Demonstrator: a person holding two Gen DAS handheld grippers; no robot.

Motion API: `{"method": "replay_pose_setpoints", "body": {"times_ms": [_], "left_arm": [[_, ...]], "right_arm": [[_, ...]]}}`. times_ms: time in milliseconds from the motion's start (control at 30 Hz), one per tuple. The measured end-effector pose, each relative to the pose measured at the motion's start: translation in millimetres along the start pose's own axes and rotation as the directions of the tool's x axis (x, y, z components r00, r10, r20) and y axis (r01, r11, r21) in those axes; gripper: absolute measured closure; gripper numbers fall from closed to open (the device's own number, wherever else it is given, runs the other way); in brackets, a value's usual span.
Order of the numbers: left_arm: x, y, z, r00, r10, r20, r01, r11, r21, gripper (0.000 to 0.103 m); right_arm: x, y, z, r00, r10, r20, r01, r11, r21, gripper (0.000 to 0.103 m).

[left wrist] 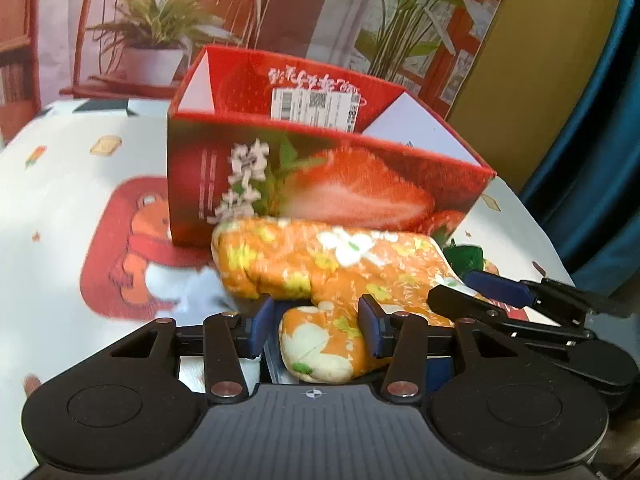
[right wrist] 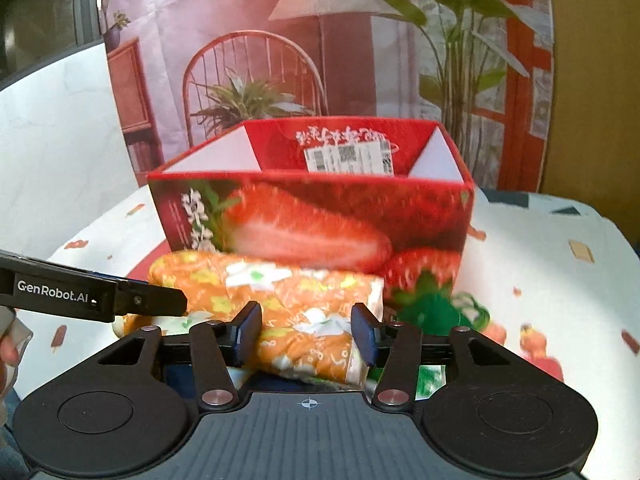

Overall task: Organize soft objects
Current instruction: 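Grasp the orange floral cloth with left gripper while right gripper grasps it too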

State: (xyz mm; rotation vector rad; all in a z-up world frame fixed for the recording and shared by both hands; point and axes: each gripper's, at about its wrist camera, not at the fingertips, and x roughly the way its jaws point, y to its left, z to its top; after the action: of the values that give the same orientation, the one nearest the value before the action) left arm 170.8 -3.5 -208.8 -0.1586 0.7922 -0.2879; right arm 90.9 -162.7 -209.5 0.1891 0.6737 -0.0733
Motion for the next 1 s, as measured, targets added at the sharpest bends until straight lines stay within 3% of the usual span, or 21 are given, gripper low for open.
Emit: {"method": "replay_pose_setpoints", "body": {"times_ms": [100, 200, 433, 1000], "left_arm": [[1.5, 0.9, -11.0, 1.000, -0.002, -0.002, 0.002, 1.000, -0.016, 0.052], [3.2, 3.8, -18.6, 1.000, -0.002, 0.003, 0.002, 1.000, -0.026, 0.048], [7.4, 7.3, -25.6, 1.000, -0.009, 0.017, 0.009, 0.999, -0.031, 0.045], [0.7, 9.7, -26.7, 0.999, -0.023, 0.032, 0.024, 0.999, -0.042, 0.045]], "right_arm": [[-2.5, -0.5, -12.1, 1.000, -0.002, 0.003, 0.002, 1.000, 0.017, 0.054], [-3.5, -3.4, -19.4, 1.000, -0.013, 0.009, 0.013, 1.000, 0.029, 0.045], [-1.7, -9.5, -33.4, 1.000, 0.004, 0.031, -0.006, 0.998, 0.060, 0.045], [-6.3, -13.9, -27.9, 0.999, 0.041, 0.032, -0.043, 0.995, 0.089, 0.046]]}}
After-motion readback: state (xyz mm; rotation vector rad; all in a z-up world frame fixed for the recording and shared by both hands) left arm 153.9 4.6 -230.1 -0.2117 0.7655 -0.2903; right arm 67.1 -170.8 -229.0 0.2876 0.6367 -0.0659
